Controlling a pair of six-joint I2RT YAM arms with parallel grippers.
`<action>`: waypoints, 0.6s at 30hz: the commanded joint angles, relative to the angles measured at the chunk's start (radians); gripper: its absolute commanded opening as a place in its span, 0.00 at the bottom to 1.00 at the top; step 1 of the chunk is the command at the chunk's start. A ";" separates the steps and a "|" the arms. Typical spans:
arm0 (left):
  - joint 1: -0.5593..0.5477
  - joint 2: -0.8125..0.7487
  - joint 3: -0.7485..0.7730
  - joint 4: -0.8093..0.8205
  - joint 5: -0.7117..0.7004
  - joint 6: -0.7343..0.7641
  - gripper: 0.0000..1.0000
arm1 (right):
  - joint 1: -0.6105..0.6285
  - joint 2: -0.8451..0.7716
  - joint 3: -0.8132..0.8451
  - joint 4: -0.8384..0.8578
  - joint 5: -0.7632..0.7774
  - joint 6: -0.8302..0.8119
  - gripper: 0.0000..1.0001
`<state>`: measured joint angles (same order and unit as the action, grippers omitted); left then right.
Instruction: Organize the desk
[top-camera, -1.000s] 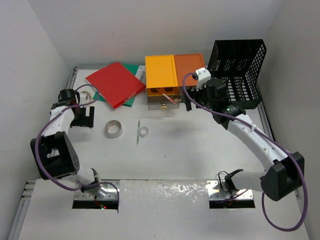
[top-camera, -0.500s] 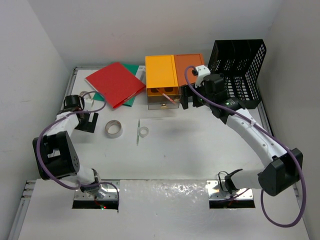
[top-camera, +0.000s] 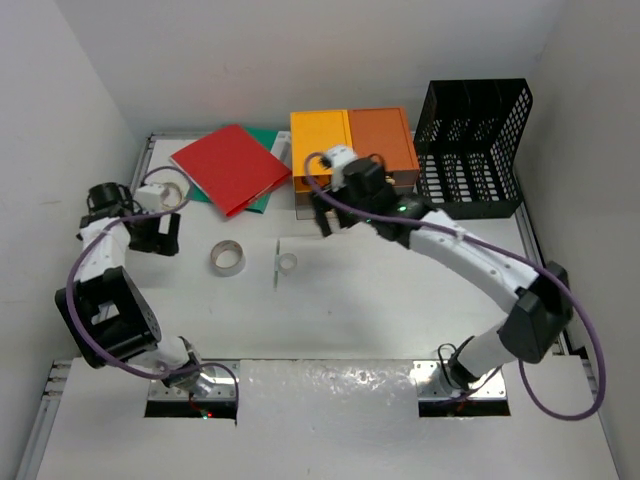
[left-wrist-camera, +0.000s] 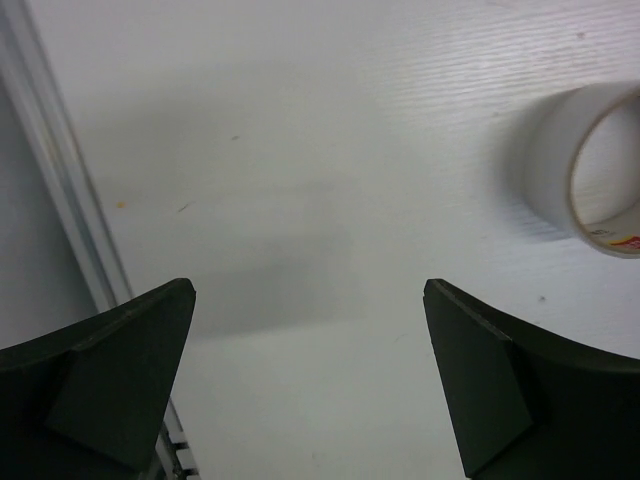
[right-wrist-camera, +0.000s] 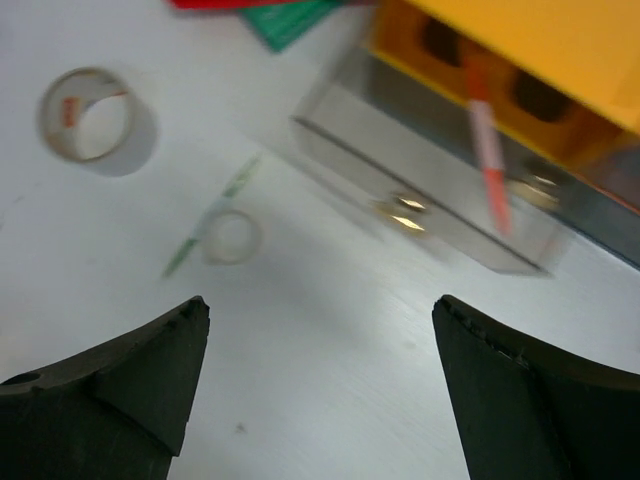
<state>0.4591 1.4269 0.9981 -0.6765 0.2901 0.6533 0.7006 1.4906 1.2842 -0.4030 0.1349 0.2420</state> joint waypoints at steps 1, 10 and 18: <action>0.113 0.023 0.054 -0.095 0.113 0.029 0.98 | 0.112 0.132 0.038 0.106 -0.027 -0.017 0.89; 0.190 -0.031 0.005 -0.078 0.040 -0.006 0.98 | 0.201 0.523 0.178 0.231 0.095 0.023 0.76; 0.191 -0.040 -0.010 -0.057 0.057 -0.015 0.98 | 0.201 0.718 0.311 0.302 0.114 0.108 0.71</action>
<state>0.6441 1.4284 0.9974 -0.7582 0.3214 0.6426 0.9012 2.1818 1.4860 -0.1860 0.2359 0.3000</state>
